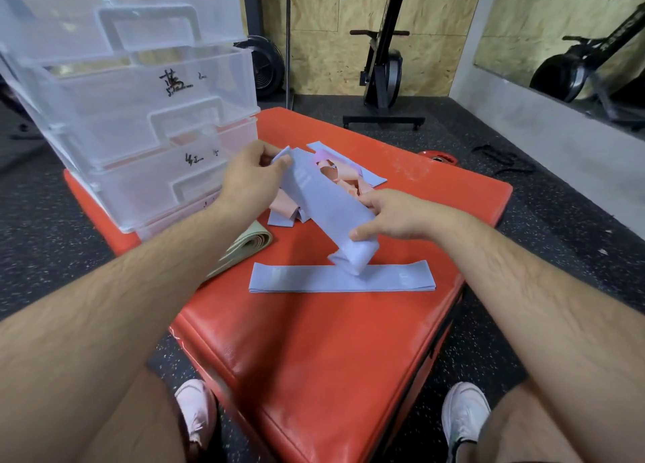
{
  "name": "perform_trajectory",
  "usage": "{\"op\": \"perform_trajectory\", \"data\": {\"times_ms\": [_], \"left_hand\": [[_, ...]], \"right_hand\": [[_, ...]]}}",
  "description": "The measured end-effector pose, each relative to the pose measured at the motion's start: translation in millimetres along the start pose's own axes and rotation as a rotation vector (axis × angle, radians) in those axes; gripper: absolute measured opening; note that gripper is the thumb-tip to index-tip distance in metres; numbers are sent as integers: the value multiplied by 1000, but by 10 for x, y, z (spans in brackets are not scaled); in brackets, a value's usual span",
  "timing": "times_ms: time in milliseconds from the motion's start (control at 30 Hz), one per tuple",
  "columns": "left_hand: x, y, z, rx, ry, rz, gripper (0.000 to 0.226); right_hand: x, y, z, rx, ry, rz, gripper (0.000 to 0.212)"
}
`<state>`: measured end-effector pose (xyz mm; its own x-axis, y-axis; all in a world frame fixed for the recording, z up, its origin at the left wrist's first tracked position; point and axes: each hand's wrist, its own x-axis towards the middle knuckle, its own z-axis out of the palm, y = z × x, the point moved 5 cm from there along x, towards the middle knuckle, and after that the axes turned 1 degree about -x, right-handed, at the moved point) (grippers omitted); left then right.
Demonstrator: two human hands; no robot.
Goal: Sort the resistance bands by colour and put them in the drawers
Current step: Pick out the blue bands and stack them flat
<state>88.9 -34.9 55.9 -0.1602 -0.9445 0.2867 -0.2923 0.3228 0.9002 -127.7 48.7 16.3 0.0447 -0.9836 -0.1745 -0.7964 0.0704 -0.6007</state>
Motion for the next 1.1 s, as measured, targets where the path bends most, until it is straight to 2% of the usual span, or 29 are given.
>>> {"op": "perform_trajectory", "data": {"times_ms": [67,167,333,600,700,800,900,1000,1100], "left_hand": [[-21,-73,-77,20,11,-29,12],[-69,-161,-171,18,26,-59,10],[-201,-373,-280,73,-10,-113,22],[-631,-749,-94,396,-147,-173,23],[-711,-930,-68,407,-164,-189,14],[-777,-973,7,479,-256,-117,19],[-770,-938,37,566,-302,12,22],[-730,-1039,28,757,-338,104,19],[-772,-1042,80,863,-380,226,28]], "right_hand": [[-56,94,-63,2,4,23,22],[-176,232,-157,-5,-9,80,28],[-425,529,-270,-3,-58,152,9],[-617,838,-94,117,-25,296,16],[-597,905,0,84,-2,326,15],[-542,920,70,27,44,337,18],[-543,845,47,-44,77,342,35],[-579,831,28,-4,14,332,52],[-624,815,20,12,-10,318,63]]}}
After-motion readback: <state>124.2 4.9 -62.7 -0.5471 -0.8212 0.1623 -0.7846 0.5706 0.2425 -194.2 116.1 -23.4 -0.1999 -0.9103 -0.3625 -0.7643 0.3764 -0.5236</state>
